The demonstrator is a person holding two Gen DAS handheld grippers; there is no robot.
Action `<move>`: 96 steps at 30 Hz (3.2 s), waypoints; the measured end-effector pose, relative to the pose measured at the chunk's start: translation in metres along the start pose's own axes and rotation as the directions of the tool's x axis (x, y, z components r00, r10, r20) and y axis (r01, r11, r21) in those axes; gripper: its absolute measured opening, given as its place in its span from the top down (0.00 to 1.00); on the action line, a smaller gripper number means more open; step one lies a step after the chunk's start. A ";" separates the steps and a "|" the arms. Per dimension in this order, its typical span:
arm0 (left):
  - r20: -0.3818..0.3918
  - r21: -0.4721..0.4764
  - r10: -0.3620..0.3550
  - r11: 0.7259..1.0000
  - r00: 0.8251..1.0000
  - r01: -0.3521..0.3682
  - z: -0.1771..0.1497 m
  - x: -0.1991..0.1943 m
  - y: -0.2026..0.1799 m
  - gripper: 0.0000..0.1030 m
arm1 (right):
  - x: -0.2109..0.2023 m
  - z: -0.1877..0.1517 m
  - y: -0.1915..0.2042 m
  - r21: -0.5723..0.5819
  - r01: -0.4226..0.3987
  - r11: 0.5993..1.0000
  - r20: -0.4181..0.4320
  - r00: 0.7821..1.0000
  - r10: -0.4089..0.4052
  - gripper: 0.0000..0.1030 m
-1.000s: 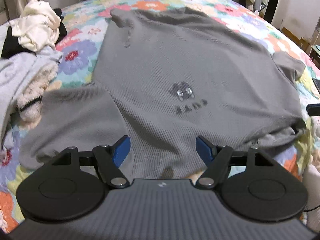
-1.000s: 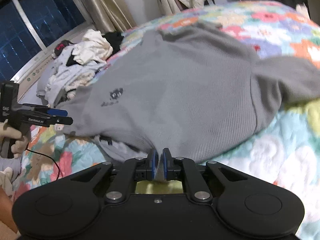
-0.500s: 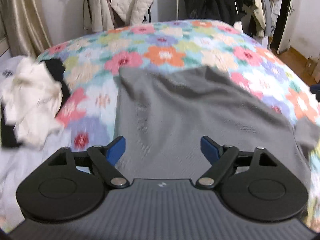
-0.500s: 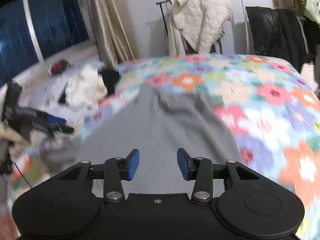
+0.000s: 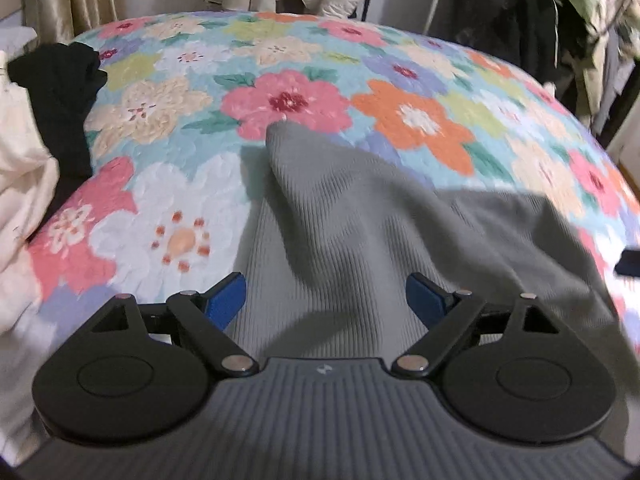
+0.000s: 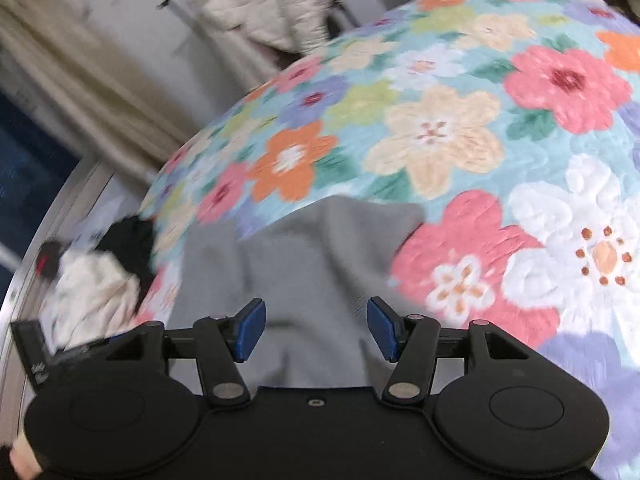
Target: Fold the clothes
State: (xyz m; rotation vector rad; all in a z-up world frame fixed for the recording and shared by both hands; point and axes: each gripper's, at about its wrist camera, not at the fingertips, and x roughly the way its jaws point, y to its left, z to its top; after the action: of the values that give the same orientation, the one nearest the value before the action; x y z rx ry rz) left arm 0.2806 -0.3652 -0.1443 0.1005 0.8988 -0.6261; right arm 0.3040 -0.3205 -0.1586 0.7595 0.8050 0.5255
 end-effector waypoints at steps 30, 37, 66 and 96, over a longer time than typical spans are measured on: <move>0.258 0.156 -0.016 0.987 0.966 -0.025 -0.034 -0.091 -0.008 0.93 | -0.049 0.039 -0.003 -0.178 -0.104 0.979 0.256 0.955 0.148 0.92; 0.090 -0.053 -0.093 0.994 0.992 0.098 -0.165 -0.176 0.037 0.90 | -0.188 -0.102 -0.007 -0.215 -0.127 0.968 0.278 0.942 0.185 0.92; -0.051 0.033 0.206 0.978 0.977 -0.204 -0.232 -0.267 0.061 0.30 | -0.283 -0.296 -0.038 0.051 -0.082 0.995 0.029 0.996 0.081 0.50; -0.127 0.151 0.237 0.964 0.963 -0.217 -0.230 -0.168 -0.009 0.21 | -0.190 -0.308 -0.015 -0.200 0.237 0.951 0.225 0.956 -0.191 0.44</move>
State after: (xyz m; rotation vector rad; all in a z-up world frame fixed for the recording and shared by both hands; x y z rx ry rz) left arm 0.0380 -0.2168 -0.1610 0.3710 0.9673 -0.4681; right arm -0.0514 -0.3354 -0.2275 0.4984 0.6162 0.3296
